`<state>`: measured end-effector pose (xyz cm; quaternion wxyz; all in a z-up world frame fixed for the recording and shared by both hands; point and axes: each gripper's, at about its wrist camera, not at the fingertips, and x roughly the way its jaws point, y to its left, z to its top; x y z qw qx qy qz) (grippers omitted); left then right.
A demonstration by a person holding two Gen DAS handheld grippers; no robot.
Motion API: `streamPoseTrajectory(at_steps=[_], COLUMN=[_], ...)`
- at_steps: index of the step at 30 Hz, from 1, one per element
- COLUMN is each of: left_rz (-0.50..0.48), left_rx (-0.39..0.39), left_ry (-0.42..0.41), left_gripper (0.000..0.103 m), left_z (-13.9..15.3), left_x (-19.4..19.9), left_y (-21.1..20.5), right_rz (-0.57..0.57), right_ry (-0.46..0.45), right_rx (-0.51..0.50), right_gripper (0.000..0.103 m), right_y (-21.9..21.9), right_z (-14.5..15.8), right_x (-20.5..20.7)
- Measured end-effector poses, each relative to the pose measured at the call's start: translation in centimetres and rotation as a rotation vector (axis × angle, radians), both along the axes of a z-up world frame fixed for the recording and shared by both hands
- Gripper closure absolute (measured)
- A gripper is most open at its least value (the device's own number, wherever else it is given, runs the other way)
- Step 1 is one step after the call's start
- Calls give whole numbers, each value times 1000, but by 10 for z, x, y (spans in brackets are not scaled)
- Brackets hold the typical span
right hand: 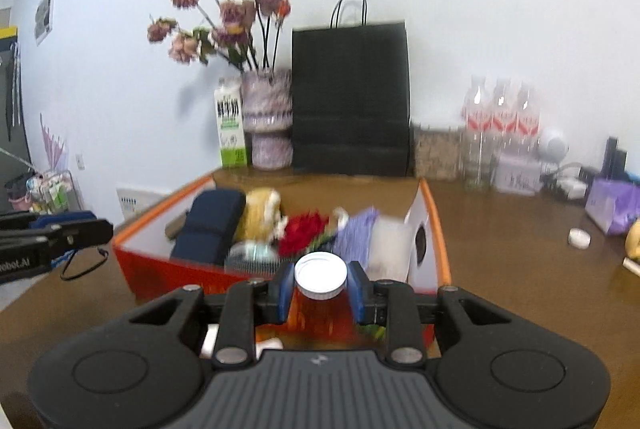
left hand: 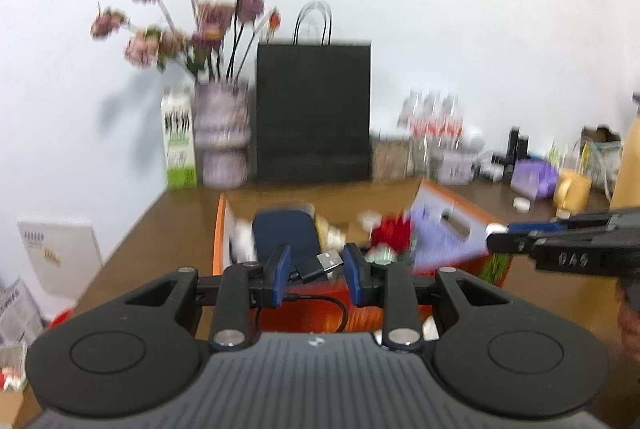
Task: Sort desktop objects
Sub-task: 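Carry the USB cable and white cap into the box and open both tools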
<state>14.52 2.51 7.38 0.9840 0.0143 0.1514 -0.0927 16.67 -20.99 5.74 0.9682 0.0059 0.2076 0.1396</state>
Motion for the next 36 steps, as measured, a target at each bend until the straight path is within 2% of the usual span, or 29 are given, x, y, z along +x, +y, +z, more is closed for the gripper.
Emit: streamPoseTrajectory(at_steps=[5,10,16,18,21,25,32,33,34,35,36], left_rz=[-2,-1,12,46,66,75,74,76,78,81,101], left_rx=[-31,-72,-78,-78,-6,-1,38,42,48,52,56], left_ry=[-72,-58,-9,-30,-23,27,-9,-13,-23,-31,-40], left_gripper=[74,74,74,74,73,73,72,70,64,46,30], left_z=[25,28,7,-6,-25,-39,-43,-42,-42,-42,-40], left_x=[25,64,116,130,139,148,143,143,141,139,137], left_y=[-10,-23,-41,-44,-48,-45,-52,-53,-54,-54,-55], right_rz=[-8,-17,-28,-25,-7,-20,-30,-35,-40,-45,-50], right_ry=[-50,-45,-29,-29,-8,0,0,-3,-5,-6,-13], right_rx=[15,31,48,55,57,10,11,13,15,19,25], right_gripper=[76,76,76,76,76,76,75,74,61,37,30], right_y=[1,7,17,18,16,19,19,18,17,16,15], right_z=[22,27,14,7,-12,-26,-31,-30,-30,-29,-28], right_x=[17,51,96,110,121,124,119,119,118,117,115])
